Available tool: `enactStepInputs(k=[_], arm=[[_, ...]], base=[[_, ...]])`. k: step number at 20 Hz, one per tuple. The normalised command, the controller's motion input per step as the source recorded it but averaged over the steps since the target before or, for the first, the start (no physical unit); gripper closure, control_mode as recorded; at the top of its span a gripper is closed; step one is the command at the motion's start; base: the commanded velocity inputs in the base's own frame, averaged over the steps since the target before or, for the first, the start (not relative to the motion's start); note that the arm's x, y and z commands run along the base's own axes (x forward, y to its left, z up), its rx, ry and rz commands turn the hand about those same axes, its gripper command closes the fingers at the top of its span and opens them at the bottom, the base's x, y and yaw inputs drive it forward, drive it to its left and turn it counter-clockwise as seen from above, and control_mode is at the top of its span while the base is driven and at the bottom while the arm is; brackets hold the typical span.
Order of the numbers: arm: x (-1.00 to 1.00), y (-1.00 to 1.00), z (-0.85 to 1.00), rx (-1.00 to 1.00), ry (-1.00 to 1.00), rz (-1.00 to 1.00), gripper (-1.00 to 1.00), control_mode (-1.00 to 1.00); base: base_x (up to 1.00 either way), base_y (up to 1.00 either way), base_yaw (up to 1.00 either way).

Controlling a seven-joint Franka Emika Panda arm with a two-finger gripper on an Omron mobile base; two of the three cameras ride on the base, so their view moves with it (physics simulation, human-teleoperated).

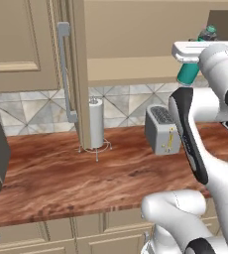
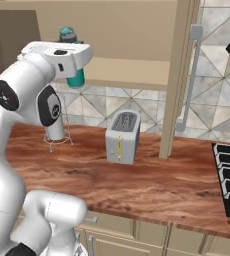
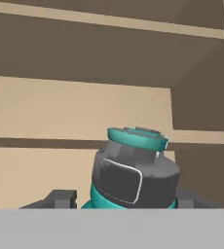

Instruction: Sort all alcoholic drinks to one cabinet, and non-alcoholic drinks to the other.

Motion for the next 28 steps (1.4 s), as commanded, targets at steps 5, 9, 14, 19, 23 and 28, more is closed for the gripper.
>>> enactStepInputs(k=[5, 9, 14, 19, 23, 28], arm=[[0.42, -0.01, 0.06, -0.01, 0.0, 0.02, 1.0, -1.0], [0.36, 0.19, 0.0, 0.0, 0.0, 0.14, 1.0, -1.0], [0.39, 0.43, 0.0, 0.0, 0.03, 0.16, 1.0, -1.0], [0.33, 0.49, 0.0, 0.0, 0.01, 0.14, 1.0, -1.0], [0.3, 0.45, 0.0, -0.03, 0.0, 0.09, 1.0, -1.0], [0.41, 0.41, 0.0, -0.03, 0.0, 0.07, 1.0, -1.0]], base=[[0.0, 0.0, 0.0], [0.0, 0.0, 0.0], [0.0, 0.0, 0.0], [0.0, 0.0, 0.0], [0.0, 0.0, 0.0], [0.0, 0.0, 0.0]])
